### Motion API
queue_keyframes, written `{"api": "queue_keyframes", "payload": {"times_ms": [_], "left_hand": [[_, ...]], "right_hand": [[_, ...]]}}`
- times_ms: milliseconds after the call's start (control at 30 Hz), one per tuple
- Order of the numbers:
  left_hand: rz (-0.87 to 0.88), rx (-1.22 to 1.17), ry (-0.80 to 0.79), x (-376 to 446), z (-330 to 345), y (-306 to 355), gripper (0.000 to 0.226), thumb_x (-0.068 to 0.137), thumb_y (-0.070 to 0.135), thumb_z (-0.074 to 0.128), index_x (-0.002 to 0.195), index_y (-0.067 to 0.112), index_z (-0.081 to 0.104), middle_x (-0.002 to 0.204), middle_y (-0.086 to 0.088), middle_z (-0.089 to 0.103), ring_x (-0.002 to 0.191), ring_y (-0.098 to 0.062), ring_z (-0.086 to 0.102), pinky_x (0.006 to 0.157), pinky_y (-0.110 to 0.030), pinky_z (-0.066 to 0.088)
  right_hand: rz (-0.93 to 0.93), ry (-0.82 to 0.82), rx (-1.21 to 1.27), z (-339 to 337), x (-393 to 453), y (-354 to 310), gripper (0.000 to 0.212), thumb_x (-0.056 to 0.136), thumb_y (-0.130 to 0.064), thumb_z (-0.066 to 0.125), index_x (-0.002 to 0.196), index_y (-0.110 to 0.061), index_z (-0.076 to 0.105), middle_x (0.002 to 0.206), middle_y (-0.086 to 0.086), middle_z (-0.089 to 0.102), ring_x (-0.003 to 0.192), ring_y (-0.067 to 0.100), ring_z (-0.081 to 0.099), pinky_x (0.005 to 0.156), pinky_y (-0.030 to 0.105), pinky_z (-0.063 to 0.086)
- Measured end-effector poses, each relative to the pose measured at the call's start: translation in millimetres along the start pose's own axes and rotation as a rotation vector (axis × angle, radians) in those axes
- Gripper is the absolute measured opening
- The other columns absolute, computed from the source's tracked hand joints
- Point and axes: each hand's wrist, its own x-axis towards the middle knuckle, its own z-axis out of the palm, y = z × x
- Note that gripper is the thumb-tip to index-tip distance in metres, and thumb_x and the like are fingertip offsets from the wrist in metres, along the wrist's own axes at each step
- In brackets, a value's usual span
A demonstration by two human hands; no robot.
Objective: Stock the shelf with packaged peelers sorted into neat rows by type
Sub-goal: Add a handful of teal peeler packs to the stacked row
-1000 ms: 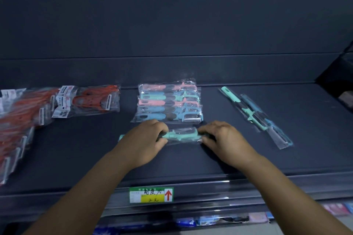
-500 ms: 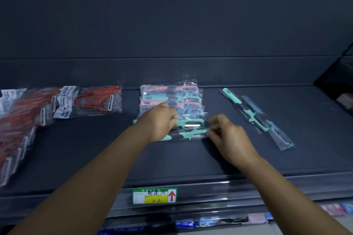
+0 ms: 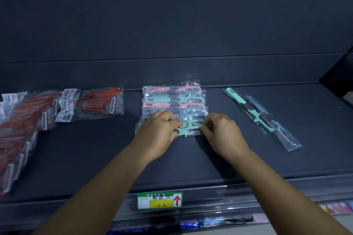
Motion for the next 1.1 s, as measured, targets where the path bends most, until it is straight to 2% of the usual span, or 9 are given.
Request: {"api": "queue_keyframes", "payload": {"times_ms": [100, 200, 300, 400, 633, 767, 833, 933, 1100], "left_hand": [[0.031, 0.145, 0.016, -1.6, 2.7, 3.4, 0.023, 0.081, 0.015, 0.072, 0.103, 0.017, 0.069, 0.091, 0.0, 0.057, 0.089, -0.022, 0.054, 0.06, -0.027, 0.033], [0.104, 0.204, 0.037, 5.3, 7.0, 6.6, 0.04, 0.059, 0.012, 0.086, 0.096, 0.011, 0.071, 0.085, -0.004, 0.061, 0.079, -0.027, 0.061, 0.057, -0.032, 0.05], [0.166, 0.148, 0.025, 20.0, 1.9, 34.1, 0.047, 0.068, 0.016, 0.081, 0.112, 0.013, 0.067, 0.101, -0.004, 0.062, 0.095, -0.028, 0.062, 0.076, -0.037, 0.053], [0.235, 0.089, -0.039, 42.5, 5.7, 70.0, 0.049, 0.094, 0.024, 0.052, 0.141, 0.022, 0.039, 0.133, 0.004, 0.043, 0.126, -0.019, 0.038, 0.1, -0.031, 0.034], [0.314, 0.189, -0.169, 109.3, 42.2, 121.7, 0.057, 0.095, 0.013, 0.047, 0.147, 0.018, 0.025, 0.149, 0.0, 0.03, 0.137, -0.02, 0.027, 0.11, -0.033, 0.024], [0.269, 0.236, -0.253, 133.8, 55.0, 133.8, 0.059, 0.099, 0.006, 0.037, 0.151, 0.017, 0.013, 0.16, -0.001, 0.008, 0.146, -0.018, 0.008, 0.117, -0.032, 0.008], [0.282, 0.244, -0.25, 141.3, 60.4, 134.2, 0.057, 0.097, 0.003, 0.035, 0.15, 0.016, 0.018, 0.159, -0.002, 0.014, 0.146, -0.019, 0.013, 0.116, -0.031, 0.01], [0.303, 0.232, -0.21, 148.1, 65.8, 132.4, 0.051, 0.092, -0.001, 0.042, 0.14, 0.018, 0.038, 0.143, -0.001, 0.04, 0.131, -0.021, 0.037, 0.108, -0.028, 0.024], [0.337, 0.234, -0.215, 162.1, 71.2, 131.6, 0.041, 0.093, 0.006, 0.05, 0.13, 0.022, 0.051, 0.121, -0.001, 0.044, 0.114, -0.022, 0.041, 0.096, -0.03, 0.033]], "right_hand": [[0.002, -0.024, -0.009, -3.7, -1.4, -0.7, 0.013, 0.091, -0.025, 0.056, 0.099, -0.016, 0.06, 0.097, 0.002, 0.055, 0.09, 0.025, 0.06, 0.075, 0.028, 0.044], [0.005, -0.007, -0.005, -12.1, -7.2, 3.8, 0.022, 0.091, -0.027, 0.054, 0.111, -0.017, 0.058, 0.107, 0.003, 0.051, 0.097, 0.027, 0.058, 0.08, 0.031, 0.045], [0.011, 0.041, -0.032, -24.0, -12.3, 17.6, 0.033, 0.092, -0.026, 0.053, 0.124, -0.018, 0.053, 0.12, 0.004, 0.05, 0.112, 0.026, 0.051, 0.088, 0.032, 0.042], [0.055, 0.068, -0.095, -37.2, -17.5, 41.2, 0.041, 0.091, -0.023, 0.054, 0.131, -0.018, 0.049, 0.129, 0.004, 0.049, 0.122, 0.025, 0.042, 0.099, 0.032, 0.036], [0.268, 0.136, -0.235, -60.1, -32.2, 100.7, 0.051, 0.088, -0.022, 0.053, 0.136, -0.015, 0.042, 0.133, 0.007, 0.044, 0.119, 0.028, 0.038, 0.102, 0.033, 0.031], [0.359, 0.121, -0.221, -66.8, -33.0, 123.7, 0.038, 0.092, -0.022, 0.046, 0.129, -0.014, 0.047, 0.128, 0.009, 0.046, 0.116, 0.029, 0.039, 0.099, 0.035, 0.034], [0.389, 0.089, -0.197, -69.4, -33.1, 133.6, 0.035, 0.093, -0.021, 0.043, 0.127, -0.014, 0.049, 0.126, 0.009, 0.049, 0.116, 0.03, 0.041, 0.098, 0.035, 0.037], [0.42, 0.074, -0.164, -74.3, -30.9, 145.7, 0.034, 0.093, -0.017, 0.045, 0.127, -0.016, 0.049, 0.123, 0.01, 0.051, 0.113, 0.031, 0.043, 0.094, 0.036, 0.039], [0.481, 0.063, -0.172, -82.3, -22.8, 156.7, 0.03, 0.091, -0.019, 0.05, 0.12, -0.011, 0.052, 0.117, 0.013, 0.052, 0.109, 0.033, 0.047, 0.089, 0.033, 0.04]]}}
